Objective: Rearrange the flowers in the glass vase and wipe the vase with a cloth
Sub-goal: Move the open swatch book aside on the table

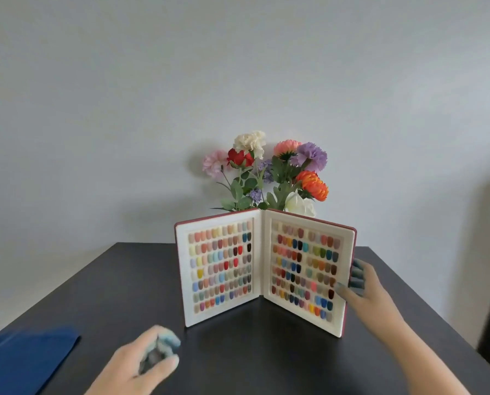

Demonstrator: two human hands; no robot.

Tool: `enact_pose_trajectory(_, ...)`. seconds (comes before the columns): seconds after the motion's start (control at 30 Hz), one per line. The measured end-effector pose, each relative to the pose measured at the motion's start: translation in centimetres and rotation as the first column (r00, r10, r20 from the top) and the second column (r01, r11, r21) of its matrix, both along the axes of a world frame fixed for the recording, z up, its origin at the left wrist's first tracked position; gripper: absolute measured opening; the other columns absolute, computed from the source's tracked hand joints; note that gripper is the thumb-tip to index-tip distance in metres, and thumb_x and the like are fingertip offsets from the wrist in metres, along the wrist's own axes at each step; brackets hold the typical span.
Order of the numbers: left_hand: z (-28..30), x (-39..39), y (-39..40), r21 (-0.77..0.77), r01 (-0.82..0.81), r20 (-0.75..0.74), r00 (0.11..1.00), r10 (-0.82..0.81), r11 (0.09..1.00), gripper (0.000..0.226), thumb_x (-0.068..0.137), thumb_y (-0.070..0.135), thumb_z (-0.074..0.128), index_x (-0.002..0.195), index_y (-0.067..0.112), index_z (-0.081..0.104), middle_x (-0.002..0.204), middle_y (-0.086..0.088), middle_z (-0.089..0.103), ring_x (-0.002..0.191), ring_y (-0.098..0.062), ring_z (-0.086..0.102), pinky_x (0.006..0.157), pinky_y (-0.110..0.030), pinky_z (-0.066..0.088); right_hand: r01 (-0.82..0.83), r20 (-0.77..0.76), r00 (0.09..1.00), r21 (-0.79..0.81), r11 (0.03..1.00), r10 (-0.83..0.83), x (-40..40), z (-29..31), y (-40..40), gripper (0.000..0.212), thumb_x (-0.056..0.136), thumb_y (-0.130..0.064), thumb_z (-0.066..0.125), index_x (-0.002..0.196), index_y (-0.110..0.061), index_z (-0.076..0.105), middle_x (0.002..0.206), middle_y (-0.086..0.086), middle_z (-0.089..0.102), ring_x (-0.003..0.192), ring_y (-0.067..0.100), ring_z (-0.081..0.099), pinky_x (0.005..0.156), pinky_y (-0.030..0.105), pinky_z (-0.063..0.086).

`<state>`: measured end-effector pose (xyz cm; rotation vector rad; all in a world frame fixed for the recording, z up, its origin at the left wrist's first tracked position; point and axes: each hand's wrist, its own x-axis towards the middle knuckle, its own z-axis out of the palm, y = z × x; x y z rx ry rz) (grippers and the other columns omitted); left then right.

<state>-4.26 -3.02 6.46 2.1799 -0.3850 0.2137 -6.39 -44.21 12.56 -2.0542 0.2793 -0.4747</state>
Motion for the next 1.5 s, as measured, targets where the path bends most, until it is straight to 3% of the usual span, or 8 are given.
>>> enact_pose_trajectory(0.03,0.4,-1.5,-0.8,-0.022,0.048,0.024,0.999,-0.047,0.999,0.022,0.084,0.031,0.069,0.100,0.041,0.059,0.091,0.009,0.066,0.074,-0.006,0.061,0.063,-0.011,0.044,0.000,-0.020,1.000,0.011,1.000,0.001,0.3,-0.7,0.2,0.060,0.087,-0.021,0.068,0.136,-0.025,0.032,0.117,-0.006,0.055,0.100,0.017,0.057,0.084,0.046,0.053)
enact_pose_trajectory(0.17,1.8,2.0,-4.4,-0.213,-0.193,0.143,0.964,0.226,0.958,0.033,0.082,0.021,0.072,0.104,0.034,0.052,0.104,0.014,0.060,0.089,-0.006,0.061,0.060,-0.010,0.045,0.020,-0.041,0.999,0.047,0.999,-0.018,0.9,-2.9,0.8,0.054,0.091,-0.016,0.063,0.135,-0.025,0.033,0.124,-0.002,0.057,0.102,0.021,0.060,0.076,0.041,0.053)
enact_pose_trajectory(0.33,-0.9,5.0,-6.5,-0.372,-0.236,0.045,0.961,0.271,0.898,0.070,0.078,0.015,0.077,0.127,0.040,0.034,0.126,0.014,0.047,0.103,-0.006,0.057,0.074,-0.015,0.048,0.024,-0.077,0.997,0.074,0.997,-0.018,0.7,-4.9,0.7,0.050,0.091,-0.011,0.062,0.132,-0.025,0.038,0.129,0.001,0.057,0.114,0.028,0.058,0.084,0.047,0.053)
enact_pose_trajectory(0.63,-2.4,7.8,-5.3,-0.206,-0.289,-0.068,0.957,0.281,0.935,0.069,0.086,0.011,0.069,0.135,0.041,0.031,0.109,0.018,0.054,0.088,0.004,0.057,0.066,-0.015,0.045,-0.012,-0.140,0.990,0.048,0.999,0.019,0.3,-7.0,0.3,0.045,0.092,-0.012,0.062,0.119,-0.040,0.040,0.130,0.003,0.059,0.107,0.024,0.056,0.084,0.044,0.050)
enact_pose_trajectory(0.8,-2.3,8.8,-4.5,-0.076,-0.245,-0.024,0.969,0.244,0.967,0.058,0.087,0.014,0.067,0.109,0.053,0.031,0.100,0.026,0.052,0.087,0.001,0.058,0.060,-0.014,0.042,-0.063,-0.131,0.989,0.033,0.997,0.066,0.9,-7.6,2.1,0.048,0.091,-0.012,0.063,0.123,-0.039,0.041,0.132,0.003,0.059,0.114,0.030,0.057,0.081,0.043,0.051)
enact_pose_trajectory(1.03,-2.7,10.9,1.4,-0.055,-0.354,0.005,0.935,0.355,0.933,0.056,0.089,0.011,0.065,0.127,0.037,0.033,0.113,0.015,0.051,0.095,-0.009,0.057,0.070,-0.022,0.046,-0.154,-0.128,0.979,0.021,0.988,0.156,5.8,-8.4,7.6,0.058,0.091,-0.013,0.063,0.136,-0.037,0.036,0.136,0.001,0.055,0.121,0.030,0.054,0.089,0.048,0.051)
enact_pose_trajectory(1.2,-2.7,14.0,6.8,-0.044,-0.450,0.025,0.892,0.451,0.892,0.055,0.088,0.011,0.065,0.125,0.037,0.033,0.113,0.014,0.051,0.094,-0.008,0.056,0.074,-0.029,0.047,-0.208,-0.122,0.970,0.027,0.978,0.210,11.6,-8.9,13.1,0.064,0.093,-0.014,0.061,0.143,-0.036,0.028,0.135,0.000,0.056,0.119,0.028,0.055,0.088,0.046,0.052)
enact_pose_trajectory(1.5,-2.5,20.7,13.0,-0.068,-0.553,0.016,0.831,0.555,0.830,0.053,0.088,0.008,0.065,0.119,0.037,0.035,0.109,0.012,0.053,0.091,-0.008,0.056,0.066,-0.022,0.044,-0.182,-0.057,0.981,0.026,0.983,0.184,21.5,-9.4,20.7,0.055,0.094,-0.009,0.055,0.138,-0.033,0.032,0.130,0.004,0.060,0.108,0.029,0.061,0.082,0.044,0.055)
